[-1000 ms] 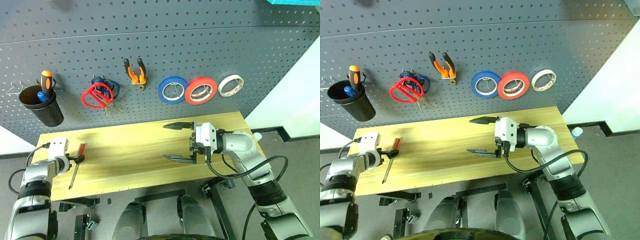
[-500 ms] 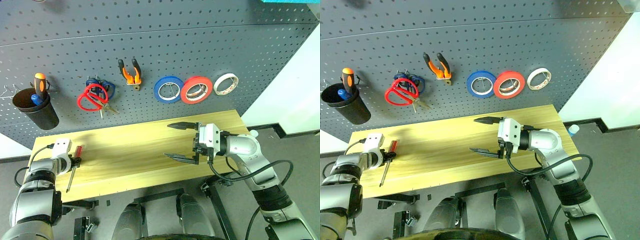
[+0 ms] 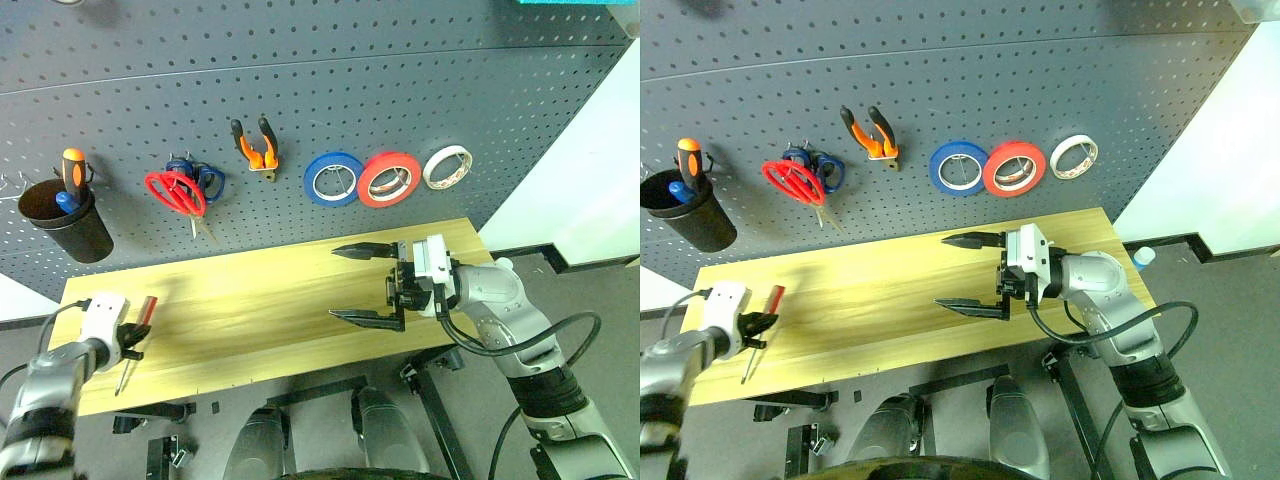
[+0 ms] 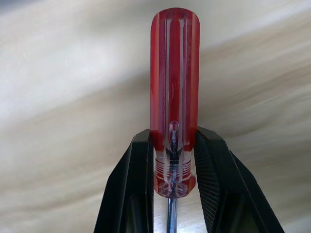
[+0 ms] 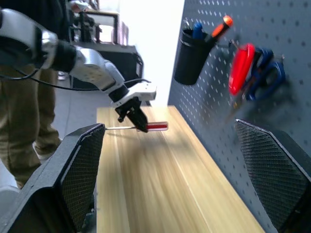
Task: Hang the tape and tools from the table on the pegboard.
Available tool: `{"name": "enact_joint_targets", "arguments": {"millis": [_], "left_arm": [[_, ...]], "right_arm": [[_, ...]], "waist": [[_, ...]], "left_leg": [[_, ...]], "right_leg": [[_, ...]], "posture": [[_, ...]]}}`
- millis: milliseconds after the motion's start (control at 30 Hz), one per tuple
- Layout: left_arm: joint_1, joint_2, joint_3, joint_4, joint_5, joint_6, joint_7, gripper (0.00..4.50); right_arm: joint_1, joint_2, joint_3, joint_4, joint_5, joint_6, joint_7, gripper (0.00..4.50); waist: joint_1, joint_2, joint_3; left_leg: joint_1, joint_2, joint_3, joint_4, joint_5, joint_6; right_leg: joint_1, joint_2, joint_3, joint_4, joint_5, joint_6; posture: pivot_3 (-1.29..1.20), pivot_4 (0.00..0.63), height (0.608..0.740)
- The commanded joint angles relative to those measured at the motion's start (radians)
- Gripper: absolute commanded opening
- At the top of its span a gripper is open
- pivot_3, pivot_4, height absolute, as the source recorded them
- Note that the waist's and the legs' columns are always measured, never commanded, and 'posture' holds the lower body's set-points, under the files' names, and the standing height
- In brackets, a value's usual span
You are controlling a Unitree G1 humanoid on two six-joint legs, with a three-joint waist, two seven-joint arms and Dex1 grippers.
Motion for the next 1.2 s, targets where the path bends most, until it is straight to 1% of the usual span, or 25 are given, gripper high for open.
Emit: {"name": "enact_joint_targets", "arguments": {"millis": [33, 100, 133, 267, 367, 500, 667, 800, 900, 1033, 1200], "left_arm": [[0.094, -0.043, 0.213, -0.283, -0.257, -0.038, -0.101, 0.81], [0.131, -0.062, 0.304, -0.394, -0.395, 0.016, -0.132, 0.81], [0.147, -0.067, 0.339, -0.445, -0.439, 0.021, -0.143, 0.81], [0.144, -0.084, 0.418, -0.536, -0.556, 0.029, -0.147, 0.81], [0.087, -0.082, 0.451, -0.573, -0.631, 0.044, -0.101, 0.81], [-0.053, -0.059, 0.492, -0.578, -0.698, 0.027, -0.030, 0.81], [-0.223, 0.016, 0.509, -0.528, -0.681, -0.006, 0.011, 0.81], [-0.341, 0.093, 0.490, -0.475, -0.650, -0.028, 0.006, 0.81], [-0.392, 0.144, 0.465, -0.401, -0.578, -0.072, -0.019, 0.81], [-0.430, 0.168, 0.442, -0.255, -0.485, -0.167, -0.067, 0.81], [-0.478, 0.149, 0.411, -0.031, -0.431, -0.280, -0.151, 0.81]], "right_arm": [[-0.040, 0.018, -0.018, -0.002, 0.011, -0.010, 0.006, 4.50], [-0.054, 0.026, -0.018, 0.012, 0.010, -0.014, 0.011, 4.50], [-0.063, 0.032, -0.021, 0.020, 0.012, -0.020, 0.014, 4.50], [-0.120, 0.077, -0.057, 0.045, 0.045, -0.030, -0.003, 4.50], [-0.179, 0.119, -0.100, 0.036, 0.113, 0.011, -0.037, 4.50], [-0.219, 0.134, -0.112, 0.016, 0.158, 0.059, -0.042, 4.50], [-0.221, 0.138, -0.106, 0.020, 0.146, 0.060, -0.034, 4.50], [-0.213, 0.137, -0.103, 0.017, 0.138, 0.058, -0.032, 4.50], [-0.206, 0.139, -0.104, 0.013, 0.136, 0.058, -0.039, 4.50], [-0.189, 0.136, -0.108, 0.007, 0.138, 0.062, -0.043, 4.50], [-0.163, 0.129, -0.111, 0.003, 0.124, 0.053, -0.049, 4.50]], "waist": [[0.006, 0.000, 0.000], [0.015, 0.000, 0.000], [0.015, -0.001, 0.000], [0.013, 0.000, 0.000], [0.013, -0.001, -0.001], [0.018, -0.003, -0.002], [0.015, -0.004, -0.003], [0.011, -0.004, -0.003], [0.010, -0.003, -0.004], [0.011, -0.003, -0.005], [0.011, -0.004, -0.006]], "left_leg": [[0.000, 0.000, 0.000, 0.000, 0.000, 0.000], [0.000, 0.000, 0.001, 0.000, 0.000, 0.000], [0.000, 0.000, 0.000, 0.000, 0.000, 0.000], [0.000, 0.000, 0.001, 0.000, 0.000, 0.000], [0.001, 0.000, 0.000, 0.001, 0.000, 0.000], [0.000, 0.000, 0.000, 0.001, 0.000, 0.000], [0.000, 0.000, 0.000, 0.001, 0.000, 0.000], [0.001, 0.000, 0.000, 0.000, 0.000, 0.000], [0.001, 0.000, 0.000, 0.000, 0.000, 0.000], [0.001, 0.000, 0.001, 0.000, 0.000, 0.000], [0.001, 0.000, 0.001, 0.000, 0.000, 0.000]], "right_leg": [[0.000, 0.000, 0.000, 0.000, 0.000, -0.001], [0.001, 0.000, 0.000, -0.001, -0.001, -0.003], [0.001, 0.000, 0.000, 0.000, -0.001, -0.003], [0.001, 0.000, 0.000, 0.000, -0.001, -0.003], [0.001, 0.001, 0.000, 0.000, -0.001, -0.003], [0.002, 0.001, 0.000, 0.000, 0.001, 0.000], [0.001, 0.001, 0.000, 0.000, 0.001, 0.000], [0.001, 0.002, 0.000, 0.000, 0.001, 0.000], [0.001, 0.002, 0.000, 0.000, 0.001, 0.000], [0.001, 0.002, 0.000, 0.000, 0.001, 0.000], [0.001, 0.002, 0.000, 0.000, 0.001, 0.000]], "posture": [[-0.02, 0.124, 0.740], [-0.01, 0.120, 0.740], [0.00, 0.119, 0.740], [0.01, 0.112, 0.740], [0.02, 0.103, 0.740], [0.02, 0.094, 0.740], [0.01, 0.089, 0.740], [0.01, 0.087, 0.740], [0.00, 0.081, 0.740], [0.01, 0.080, 0.740], [0.00, 0.077, 0.740]]}}
